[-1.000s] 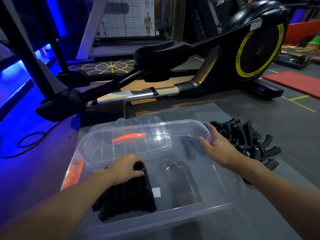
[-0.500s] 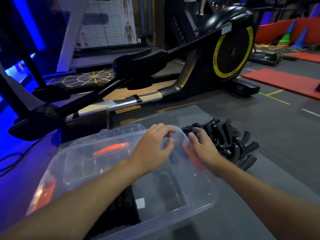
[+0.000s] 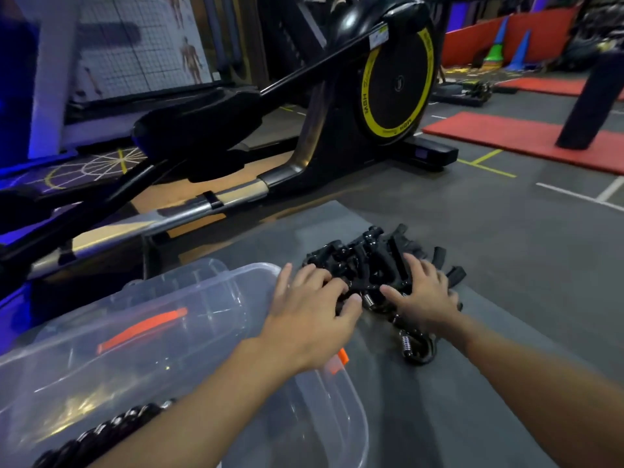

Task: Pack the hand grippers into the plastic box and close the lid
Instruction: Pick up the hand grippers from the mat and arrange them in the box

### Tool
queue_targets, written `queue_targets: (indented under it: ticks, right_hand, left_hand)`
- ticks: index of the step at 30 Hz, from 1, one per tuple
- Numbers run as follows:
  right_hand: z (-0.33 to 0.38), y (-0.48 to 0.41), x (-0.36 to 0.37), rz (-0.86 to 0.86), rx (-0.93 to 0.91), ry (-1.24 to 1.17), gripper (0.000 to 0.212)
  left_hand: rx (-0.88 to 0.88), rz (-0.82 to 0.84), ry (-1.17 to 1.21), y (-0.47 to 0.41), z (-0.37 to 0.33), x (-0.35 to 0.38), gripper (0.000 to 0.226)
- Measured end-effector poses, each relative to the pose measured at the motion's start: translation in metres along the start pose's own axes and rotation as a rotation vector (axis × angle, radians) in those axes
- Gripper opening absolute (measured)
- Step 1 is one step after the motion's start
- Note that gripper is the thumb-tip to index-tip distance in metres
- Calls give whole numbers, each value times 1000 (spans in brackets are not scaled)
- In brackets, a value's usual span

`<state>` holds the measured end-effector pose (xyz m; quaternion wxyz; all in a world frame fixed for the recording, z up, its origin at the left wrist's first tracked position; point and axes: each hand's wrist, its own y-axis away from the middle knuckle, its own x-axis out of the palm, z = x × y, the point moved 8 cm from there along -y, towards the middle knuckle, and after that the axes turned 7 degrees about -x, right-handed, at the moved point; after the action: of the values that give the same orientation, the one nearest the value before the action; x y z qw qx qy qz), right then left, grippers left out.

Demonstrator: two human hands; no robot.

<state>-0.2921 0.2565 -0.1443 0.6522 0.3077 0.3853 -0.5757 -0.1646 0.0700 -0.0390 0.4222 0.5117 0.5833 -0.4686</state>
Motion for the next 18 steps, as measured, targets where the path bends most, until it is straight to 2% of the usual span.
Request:
queue_targets:
  ticks: [4, 8, 14, 18]
  right_hand:
    - [-11, -32, 14, 59, 38, 22, 101]
    - [-22, -53, 30, 125, 45, -41, 107]
    - [-29, -62, 38, 63, 94, -75, 109]
    - [-28, -50, 44, 149, 88, 67, 85]
  left_hand:
    - [-5, 4, -36, 2, 0, 0, 69]
    - [-1, 10, -51, 5, 0, 1, 77]
    - [12, 10, -61, 6, -2, 1, 72]
    - [15, 22, -62, 8, -4, 0, 72]
